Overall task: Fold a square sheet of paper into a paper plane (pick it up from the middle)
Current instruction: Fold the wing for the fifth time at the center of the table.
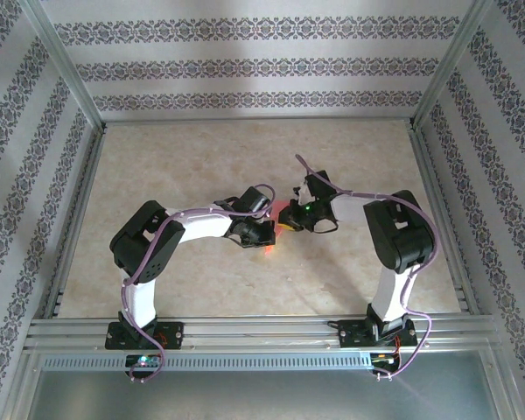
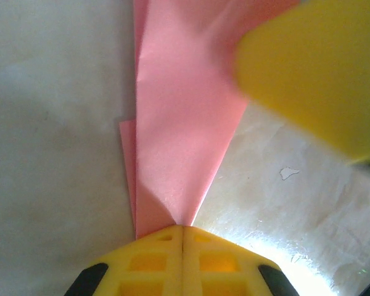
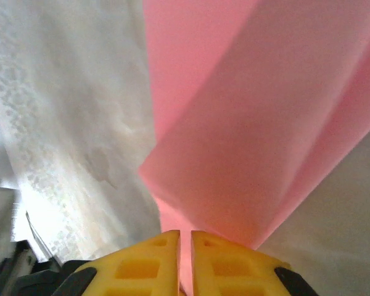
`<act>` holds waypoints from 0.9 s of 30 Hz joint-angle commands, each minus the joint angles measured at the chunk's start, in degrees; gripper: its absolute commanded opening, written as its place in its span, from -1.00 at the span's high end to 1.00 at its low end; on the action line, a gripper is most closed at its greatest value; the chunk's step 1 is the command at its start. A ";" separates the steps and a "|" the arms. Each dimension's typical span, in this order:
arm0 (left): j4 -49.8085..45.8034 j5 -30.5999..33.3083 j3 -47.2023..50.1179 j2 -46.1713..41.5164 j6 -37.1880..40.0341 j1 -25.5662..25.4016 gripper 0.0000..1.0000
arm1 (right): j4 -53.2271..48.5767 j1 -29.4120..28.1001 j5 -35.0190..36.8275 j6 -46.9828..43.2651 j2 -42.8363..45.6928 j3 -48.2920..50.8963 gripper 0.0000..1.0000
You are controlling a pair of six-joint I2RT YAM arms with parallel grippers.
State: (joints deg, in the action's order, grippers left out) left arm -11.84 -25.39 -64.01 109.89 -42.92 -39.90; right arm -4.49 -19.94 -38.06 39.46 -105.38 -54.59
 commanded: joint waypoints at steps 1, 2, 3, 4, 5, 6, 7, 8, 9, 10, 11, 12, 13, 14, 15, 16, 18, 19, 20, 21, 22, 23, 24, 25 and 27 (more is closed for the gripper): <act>-6.43 2.00 1.05 0.08 2.63 0.17 1.00 | 0.86 0.98 3.76 -3.84 3.94 0.44 0.73; -6.42 1.94 1.09 -0.08 2.94 0.17 1.00 | 0.57 0.79 4.27 -4.57 3.96 0.68 0.74; -6.49 1.83 1.10 -0.24 3.09 0.17 1.00 | 0.40 0.55 4.39 -5.05 3.64 0.79 0.75; -6.62 1.75 1.11 -0.30 3.27 0.17 1.00 | 0.23 0.12 4.48 -5.63 3.29 0.85 0.76; -6.71 1.83 1.13 -0.46 3.39 0.17 1.00 | 0.19 -0.44 4.78 -6.15 2.87 0.89 0.76; -6.78 1.70 1.12 -0.48 3.41 0.17 1.00 | 0.10 -0.89 5.00 -6.59 2.53 0.86 0.77; -6.80 1.66 1.09 -0.53 3.50 0.16 1.00 | 0.01 -1.37 5.02 -7.07 2.10 0.56 0.78; -6.88 1.60 1.16 -0.53 3.45 0.17 1.00 | -0.25 -1.82 5.21 -7.37 1.57 0.26 0.78; -6.95 1.58 1.17 -0.53 3.45 0.18 1.00 | -0.47 -2.06 5.45 -7.54 1.13 -0.09 0.79; -6.93 1.56 1.22 -0.52 3.54 0.17 1.00 | -0.48 -2.12 5.34 -7.56 0.40 -0.48 0.79; -7.05 1.50 1.34 -0.48 3.54 0.18 1.00 | -0.44 -2.07 5.20 -7.56 -0.17 -0.80 0.79; -7.06 1.48 1.42 -0.55 3.54 0.17 1.00 | -0.46 -2.04 5.27 -7.77 -0.70 -1.15 0.79; -7.04 1.39 1.51 -0.52 3.51 0.17 1.00 | -0.57 -2.03 5.28 -7.95 -1.23 -1.55 0.79; -7.06 1.39 1.73 -0.61 3.45 0.17 1.00 | -0.77 -1.95 4.99 -8.23 -1.92 -2.14 0.79; -7.02 1.27 1.88 -0.62 3.45 0.17 1.00 | -0.78 -1.86 4.60 -8.31 -2.54 -2.67 0.79; -7.06 1.30 2.00 -0.69 3.45 0.17 1.00 | -0.84 -1.81 4.28 -8.44 -3.15 -3.24 0.79; -7.06 1.07 2.22 -0.79 3.54 0.17 1.00 | -1.24 -1.68 4.05 -8.74 -4.18 -3.99 0.79; -7.06 0.96 2.32 -0.73 3.63 0.17 1.00 | -1.56 -1.68 4.01 -8.94 -4.60 -4.42 0.79; -7.02 0.80 2.35 -0.77 3.72 0.17 1.00 | -1.94 -1.68 4.13 -8.99 -5.05 -4.76 0.79; -7.10 0.67 2.43 -0.73 3.88 0.17 1.00 | -2.38 -1.68 4.29 -9.12 -5.37 -5.01 0.78; -7.19 0.52 2.49 -0.85 4.10 0.17 1.00 | -2.95 -1.68 4.60 -9.29 -5.77 -5.25 0.79; -7.39 0.40 2.49 -0.91 4.41 0.17 1.00 | -3.68 -1.68 4.98 -9.33 -6.23 -5.60 0.79; -7.62 0.36 2.48 -0.99 4.71 0.17 1.00 | -4.30 -1.68 5.31 -9.33 -6.53 -5.91 0.79; -7.99 0.35 2.27 -1.16 5.23 0.17 1.00 | -5.05 -1.68 5.68 -9.36 -6.97 -6.12 0.79; -8.76 0.52 1.50 -1.60 6.31 0.17 1.00 | -6.30 -1.76 6.22 -9.40 -7.67 -6.21 0.79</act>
State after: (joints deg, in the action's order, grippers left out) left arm -13.23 -25.41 -63.51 109.10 -39.35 -39.90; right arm -7.84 -21.91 -34.17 31.46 -110.74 -59.94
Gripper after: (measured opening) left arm 0.046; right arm 0.108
